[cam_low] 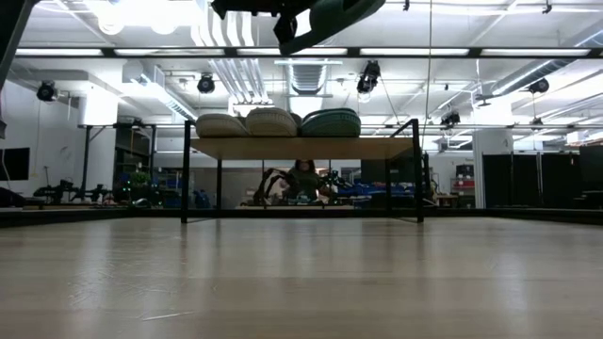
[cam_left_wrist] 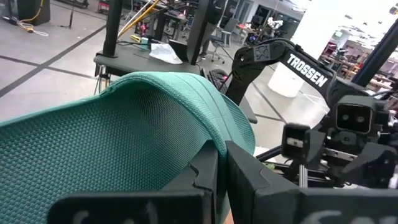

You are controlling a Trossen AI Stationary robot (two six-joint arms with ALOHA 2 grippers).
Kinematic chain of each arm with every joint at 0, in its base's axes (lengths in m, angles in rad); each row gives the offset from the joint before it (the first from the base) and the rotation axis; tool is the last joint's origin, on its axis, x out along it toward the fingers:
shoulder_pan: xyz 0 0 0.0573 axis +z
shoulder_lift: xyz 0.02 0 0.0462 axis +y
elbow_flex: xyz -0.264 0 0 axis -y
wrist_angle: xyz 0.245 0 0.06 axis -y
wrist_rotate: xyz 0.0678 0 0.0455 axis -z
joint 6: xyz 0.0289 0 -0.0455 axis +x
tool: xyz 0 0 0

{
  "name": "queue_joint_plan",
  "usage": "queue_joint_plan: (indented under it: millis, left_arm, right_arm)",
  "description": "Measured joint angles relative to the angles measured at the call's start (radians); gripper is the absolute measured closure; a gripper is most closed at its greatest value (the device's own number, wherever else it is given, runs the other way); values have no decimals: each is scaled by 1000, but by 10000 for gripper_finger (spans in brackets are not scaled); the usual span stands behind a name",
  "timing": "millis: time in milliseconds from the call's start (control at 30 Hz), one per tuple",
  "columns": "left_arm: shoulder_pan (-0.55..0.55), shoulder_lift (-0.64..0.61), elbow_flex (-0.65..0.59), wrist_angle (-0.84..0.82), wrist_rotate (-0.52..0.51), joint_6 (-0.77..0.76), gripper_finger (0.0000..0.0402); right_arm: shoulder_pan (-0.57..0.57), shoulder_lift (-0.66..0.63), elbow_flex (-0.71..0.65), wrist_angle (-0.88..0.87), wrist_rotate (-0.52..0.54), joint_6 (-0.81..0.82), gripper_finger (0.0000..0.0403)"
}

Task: Pick and place slides into the shelf
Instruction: Put the green slide on the shelf

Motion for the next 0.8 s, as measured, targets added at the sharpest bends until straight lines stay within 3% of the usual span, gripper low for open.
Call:
queue_joint_plan:
  millis: [167, 267, 533, 633, 800]
  left_arm:
    - [0, -2, 0, 0, 3, 0, 401]
    - [1, -2, 0, 0, 6, 0, 401]
    - [0, -3, 0, 0, 9, -24, 401]
    - [0, -3, 0, 0, 9, -26, 401]
    - [0, -3, 0, 0, 8, -28, 401]
  right_arm:
    - [-16, -26, 0, -4, -87, -375, 232]
    - [-17, -42, 17, 1, -153, -710, 232]
    - [-18, -44, 85, 1, -160, -1627, 232]
    - [-21, -46, 84, -18, -135, -1805, 232]
    - [-36, -57, 84, -162, -78, -1933, 232]
